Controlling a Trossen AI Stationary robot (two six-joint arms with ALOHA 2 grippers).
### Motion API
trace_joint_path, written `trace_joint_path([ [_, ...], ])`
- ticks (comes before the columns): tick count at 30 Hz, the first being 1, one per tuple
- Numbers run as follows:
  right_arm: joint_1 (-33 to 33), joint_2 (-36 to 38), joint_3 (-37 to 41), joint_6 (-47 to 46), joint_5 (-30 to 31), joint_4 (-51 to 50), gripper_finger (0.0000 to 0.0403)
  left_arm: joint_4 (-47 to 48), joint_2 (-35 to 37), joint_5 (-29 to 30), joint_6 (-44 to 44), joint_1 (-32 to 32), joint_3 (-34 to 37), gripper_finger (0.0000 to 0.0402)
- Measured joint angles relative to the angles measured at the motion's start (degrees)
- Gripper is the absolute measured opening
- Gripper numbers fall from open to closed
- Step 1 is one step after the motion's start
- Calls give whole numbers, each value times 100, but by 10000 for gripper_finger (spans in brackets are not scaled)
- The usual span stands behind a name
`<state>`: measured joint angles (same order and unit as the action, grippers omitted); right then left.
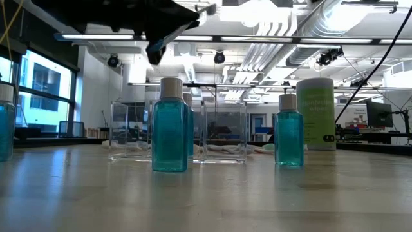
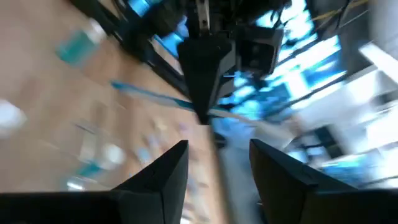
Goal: Pick & Place toothbrushing station
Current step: Put the blue toothbrush into the transparent organizer
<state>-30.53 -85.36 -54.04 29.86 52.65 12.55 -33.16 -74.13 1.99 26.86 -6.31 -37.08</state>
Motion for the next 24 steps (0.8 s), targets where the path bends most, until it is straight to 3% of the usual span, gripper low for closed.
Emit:
trace_joint_path([
  [6,474,304,0,-1785,-1806,-456,162,125,208,1865,-1515,-746,1,16],
  [12,1037,247,0,-2402,-2024,186,162,-132,106,3254,-2455,-1376,4,16],
  [16,1361,241,0,-2589,-2413,678,162,-576,-83,3917,-2881,-1605,0,16],
  [21,1649,243,0,-2718,-3149,921,162,-1142,-436,4206,-3121,-1602,1,16],
  [24,1742,211,0,-2806,-3289,1031,162,-1492,-730,4367,-3262,-1517,4,16],
])
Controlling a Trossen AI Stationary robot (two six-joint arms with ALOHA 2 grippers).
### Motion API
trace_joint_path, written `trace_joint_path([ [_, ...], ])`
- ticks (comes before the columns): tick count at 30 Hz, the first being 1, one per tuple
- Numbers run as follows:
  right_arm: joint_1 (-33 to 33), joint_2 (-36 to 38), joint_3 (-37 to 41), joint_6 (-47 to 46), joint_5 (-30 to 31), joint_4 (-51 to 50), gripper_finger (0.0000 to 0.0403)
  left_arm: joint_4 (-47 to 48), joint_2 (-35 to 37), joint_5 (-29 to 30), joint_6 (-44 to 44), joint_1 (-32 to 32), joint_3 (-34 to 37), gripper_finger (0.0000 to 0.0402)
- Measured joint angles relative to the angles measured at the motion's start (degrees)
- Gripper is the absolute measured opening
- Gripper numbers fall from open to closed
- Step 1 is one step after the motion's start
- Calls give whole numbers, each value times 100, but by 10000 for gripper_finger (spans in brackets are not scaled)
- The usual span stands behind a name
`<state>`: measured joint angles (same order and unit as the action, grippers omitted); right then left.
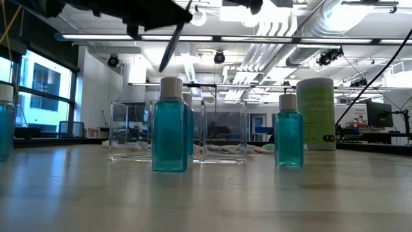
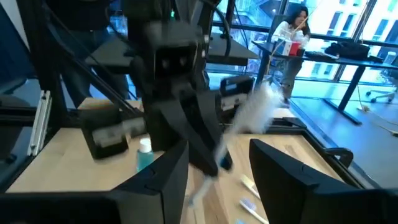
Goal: Pick & Place toothbrushing station
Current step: Put the blue toothbrush into the transparent organizer
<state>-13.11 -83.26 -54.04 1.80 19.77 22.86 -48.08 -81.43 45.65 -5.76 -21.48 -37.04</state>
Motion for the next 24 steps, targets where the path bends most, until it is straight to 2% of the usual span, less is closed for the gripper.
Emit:
trace_joint_path([
  [5,90,-151,1,-54,-32,188,162,-843,-364,79,-329,75,0,16],
  [8,154,-264,0,-52,-31,251,162,-1034,-427,120,-435,75,0,16],
  [24,519,-592,-1,-68,-325,948,155,-1072,-461,115,-499,156,-2,16],
])
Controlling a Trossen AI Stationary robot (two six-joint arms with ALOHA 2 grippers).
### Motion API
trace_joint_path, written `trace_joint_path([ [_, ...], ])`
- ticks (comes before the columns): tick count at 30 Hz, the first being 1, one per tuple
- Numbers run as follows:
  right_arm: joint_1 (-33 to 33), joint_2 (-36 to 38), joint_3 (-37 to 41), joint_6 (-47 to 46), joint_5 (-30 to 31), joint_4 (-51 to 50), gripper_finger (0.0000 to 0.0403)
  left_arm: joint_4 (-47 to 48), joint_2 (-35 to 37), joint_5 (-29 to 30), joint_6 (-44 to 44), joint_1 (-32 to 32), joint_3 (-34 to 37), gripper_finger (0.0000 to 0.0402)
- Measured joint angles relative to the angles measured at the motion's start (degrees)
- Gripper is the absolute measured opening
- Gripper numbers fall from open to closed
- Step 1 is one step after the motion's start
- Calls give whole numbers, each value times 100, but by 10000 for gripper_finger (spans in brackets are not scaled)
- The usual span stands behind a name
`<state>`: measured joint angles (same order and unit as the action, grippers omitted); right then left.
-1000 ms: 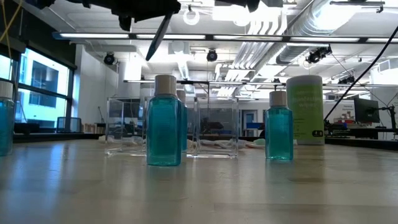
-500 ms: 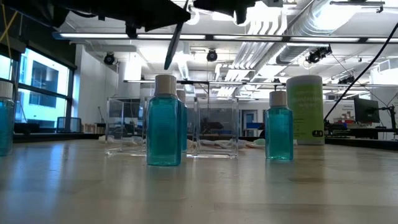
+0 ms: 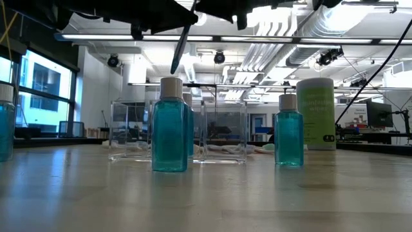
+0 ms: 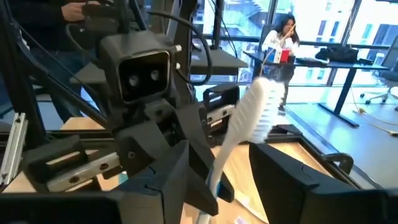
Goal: Pick & Place toothbrushing station
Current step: Put the blue toothbrush into the transparent organizer
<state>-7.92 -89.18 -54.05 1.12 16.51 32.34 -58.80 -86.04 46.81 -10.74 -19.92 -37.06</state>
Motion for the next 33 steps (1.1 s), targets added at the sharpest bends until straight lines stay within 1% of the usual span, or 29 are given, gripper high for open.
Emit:
trace_joint_path([
  [2,15,-14,1,3,-48,7,138,4,0,-2,0,17,0,16],
  [4,40,-11,1,32,-151,82,113,6,0,-3,0,33,0,16],
  [9,123,-86,3,79,-445,50,26,19,0,-16,-21,32,0,16],
  [10,139,-88,3,131,-533,67,16,15,2,-29,-35,33,-6,16],
  [14,170,-121,3,153,-608,77,12,67,4,-30,-38,32,-4,19],
  [18,168,-121,3,221,-608,76,9,65,4,-58,-296,31,-4,38],
  [26,36,-81,3,517,-609,56,8,64,4,-483,-955,-62,-4,94],
  [29,-36,27,3,570,-613,-16,7,25,4,-492,-1101,-175,-4,121],
  [31,-114,126,3,656,-476,-114,8,37,4,-450,-1059,-246,-4,139],
  [33,-214,235,3,772,-142,-317,8,41,4,-433,-1044,-309,-4,157],
])
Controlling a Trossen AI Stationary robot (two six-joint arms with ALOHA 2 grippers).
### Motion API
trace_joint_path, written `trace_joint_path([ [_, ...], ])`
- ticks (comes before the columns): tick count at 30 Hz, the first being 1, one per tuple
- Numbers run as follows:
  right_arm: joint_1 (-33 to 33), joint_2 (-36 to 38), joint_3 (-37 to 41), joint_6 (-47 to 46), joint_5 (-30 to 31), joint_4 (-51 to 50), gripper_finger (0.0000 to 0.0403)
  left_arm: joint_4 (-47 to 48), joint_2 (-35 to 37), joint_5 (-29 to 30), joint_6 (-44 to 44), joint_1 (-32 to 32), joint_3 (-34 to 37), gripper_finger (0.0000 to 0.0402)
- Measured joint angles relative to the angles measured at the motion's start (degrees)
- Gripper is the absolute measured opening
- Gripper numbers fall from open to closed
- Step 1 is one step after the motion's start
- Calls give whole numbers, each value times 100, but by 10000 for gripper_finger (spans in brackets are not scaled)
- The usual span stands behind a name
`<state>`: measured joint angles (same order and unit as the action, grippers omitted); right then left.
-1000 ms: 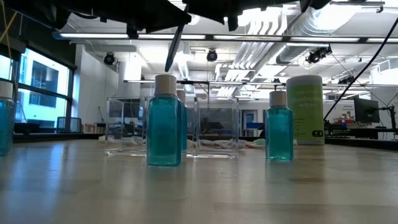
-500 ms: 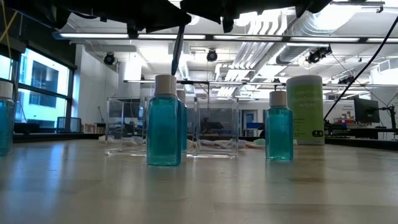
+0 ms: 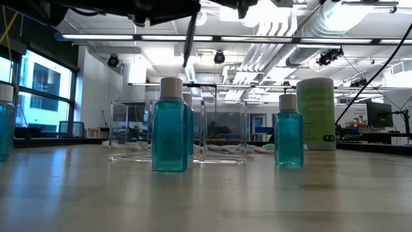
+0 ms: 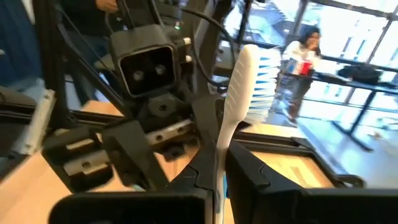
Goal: Pick & Place toothbrushing station
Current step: Put the blue toothbrush into the transparent organizer
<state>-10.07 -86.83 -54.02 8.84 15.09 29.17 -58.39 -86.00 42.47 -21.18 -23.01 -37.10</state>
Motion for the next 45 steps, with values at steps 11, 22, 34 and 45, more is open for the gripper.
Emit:
trace_joint_path([
  [11,-891,393,-7,16,1945,-1417,8,7,0,1481,4,-603,2,191],
  [22,-1209,464,263,-714,1897,-1312,8,-6,0,2507,-322,-1040,2,191],
  [34,-817,354,1126,-1339,764,155,8,-1,0,2537,-298,-1055,3,191],
  [45,-663,-334,1176,-1378,591,661,8,-39,2,2534,-197,-1051,4,191],
])
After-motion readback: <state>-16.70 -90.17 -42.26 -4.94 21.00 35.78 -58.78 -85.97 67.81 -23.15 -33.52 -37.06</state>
